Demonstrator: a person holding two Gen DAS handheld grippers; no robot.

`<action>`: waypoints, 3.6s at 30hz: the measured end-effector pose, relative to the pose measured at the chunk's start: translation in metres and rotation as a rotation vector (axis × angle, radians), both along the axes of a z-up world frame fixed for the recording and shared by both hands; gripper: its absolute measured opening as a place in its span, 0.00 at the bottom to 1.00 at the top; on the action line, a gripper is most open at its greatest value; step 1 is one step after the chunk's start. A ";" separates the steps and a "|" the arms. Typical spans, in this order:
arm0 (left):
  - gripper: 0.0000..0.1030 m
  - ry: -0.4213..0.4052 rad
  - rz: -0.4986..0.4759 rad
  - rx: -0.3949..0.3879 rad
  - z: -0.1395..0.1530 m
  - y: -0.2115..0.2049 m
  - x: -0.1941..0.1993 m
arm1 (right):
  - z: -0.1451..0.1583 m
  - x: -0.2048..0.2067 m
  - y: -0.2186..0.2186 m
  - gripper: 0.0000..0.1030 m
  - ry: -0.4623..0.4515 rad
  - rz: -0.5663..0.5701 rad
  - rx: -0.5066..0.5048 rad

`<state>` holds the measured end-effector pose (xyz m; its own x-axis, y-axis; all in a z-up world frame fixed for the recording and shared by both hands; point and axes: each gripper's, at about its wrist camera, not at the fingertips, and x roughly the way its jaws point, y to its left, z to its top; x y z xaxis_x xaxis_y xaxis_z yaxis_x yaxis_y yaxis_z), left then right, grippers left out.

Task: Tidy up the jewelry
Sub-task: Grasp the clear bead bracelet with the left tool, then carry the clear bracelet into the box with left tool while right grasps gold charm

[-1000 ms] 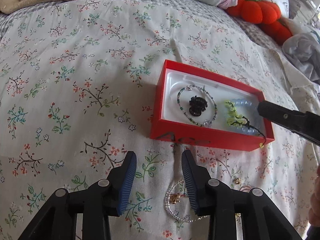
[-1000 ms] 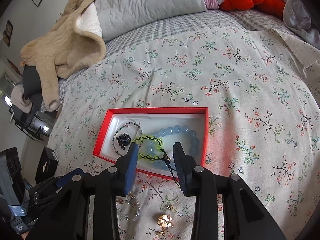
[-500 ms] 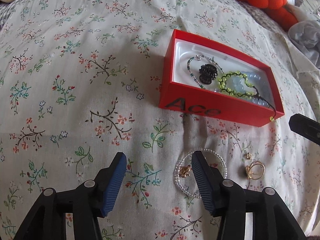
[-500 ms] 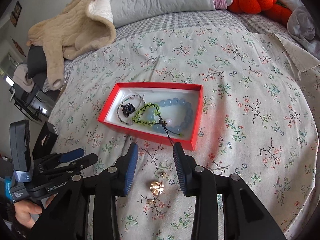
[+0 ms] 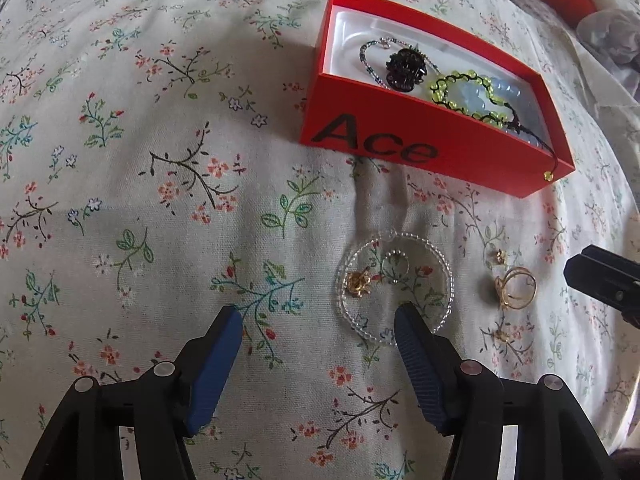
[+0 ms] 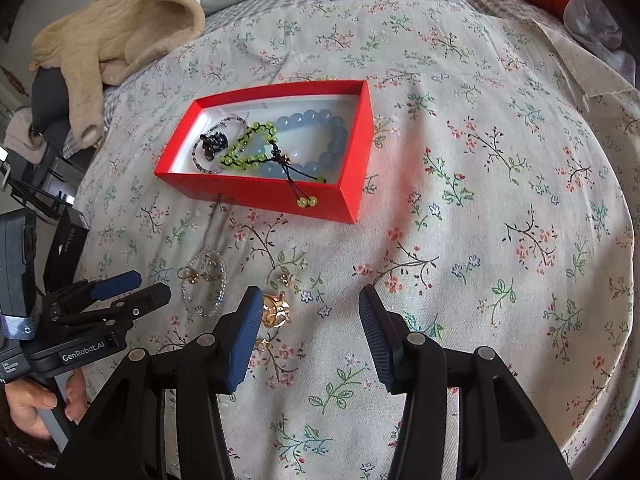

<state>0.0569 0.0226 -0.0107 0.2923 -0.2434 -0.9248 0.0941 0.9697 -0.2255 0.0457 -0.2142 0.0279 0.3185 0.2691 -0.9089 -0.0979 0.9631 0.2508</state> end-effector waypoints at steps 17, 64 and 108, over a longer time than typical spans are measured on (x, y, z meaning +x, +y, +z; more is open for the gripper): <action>0.10 0.019 -0.048 0.052 -0.024 -0.033 0.004 | -0.009 0.002 0.004 0.51 0.031 0.014 -0.014; 0.00 -0.109 -0.017 -0.077 0.030 0.007 -0.017 | -0.036 0.011 0.039 0.40 0.084 0.038 0.004; 0.00 -0.338 0.064 -0.441 0.080 -0.021 0.058 | 0.042 0.052 -0.006 0.22 -0.188 -0.130 0.166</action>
<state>0.1153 0.0013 0.0693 0.5816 -0.5580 -0.5919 0.1757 0.7966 -0.5784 0.0978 -0.2207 0.0699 0.5192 0.3553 -0.7773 -0.0359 0.9177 0.3956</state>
